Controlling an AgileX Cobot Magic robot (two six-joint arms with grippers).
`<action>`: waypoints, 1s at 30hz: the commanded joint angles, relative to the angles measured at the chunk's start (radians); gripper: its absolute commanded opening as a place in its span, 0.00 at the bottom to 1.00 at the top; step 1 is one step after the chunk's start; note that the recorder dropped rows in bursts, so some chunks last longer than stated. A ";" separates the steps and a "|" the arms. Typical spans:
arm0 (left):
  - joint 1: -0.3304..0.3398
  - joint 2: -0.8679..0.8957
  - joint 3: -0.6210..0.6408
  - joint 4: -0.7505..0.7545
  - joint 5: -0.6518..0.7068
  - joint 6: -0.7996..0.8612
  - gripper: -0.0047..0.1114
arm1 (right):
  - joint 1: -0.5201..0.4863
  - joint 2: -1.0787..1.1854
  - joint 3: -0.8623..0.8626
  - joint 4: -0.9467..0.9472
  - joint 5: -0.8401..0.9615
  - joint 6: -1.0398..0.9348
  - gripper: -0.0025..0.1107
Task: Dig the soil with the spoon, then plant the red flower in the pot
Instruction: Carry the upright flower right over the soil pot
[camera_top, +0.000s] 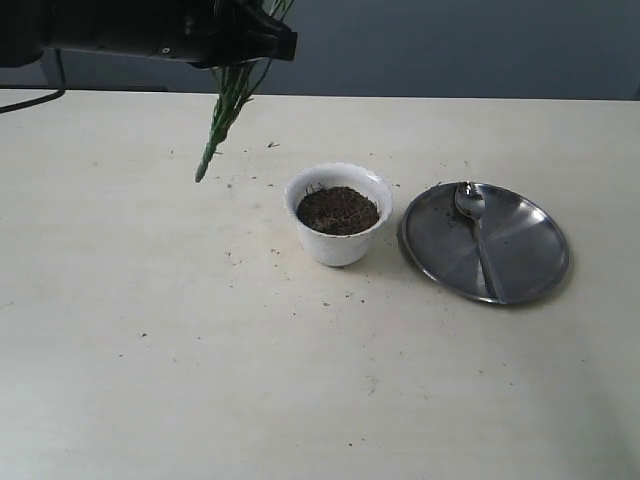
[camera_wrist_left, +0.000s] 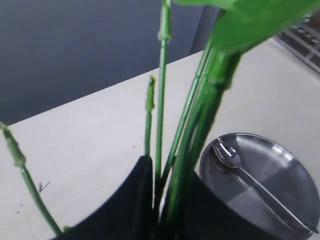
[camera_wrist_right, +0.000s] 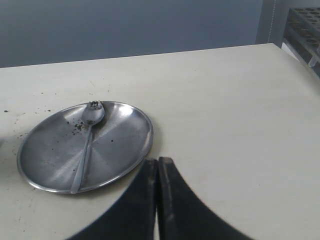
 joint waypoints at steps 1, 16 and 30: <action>0.030 -0.001 0.002 -0.242 0.077 0.236 0.04 | 0.004 -0.004 0.004 -0.003 -0.010 -0.004 0.02; 0.111 0.104 -0.017 -0.461 0.474 0.586 0.04 | 0.004 -0.004 0.004 0.009 -0.012 -0.004 0.02; 0.111 0.303 -0.212 -0.461 0.726 0.666 0.04 | 0.004 -0.004 0.004 0.009 -0.010 -0.004 0.02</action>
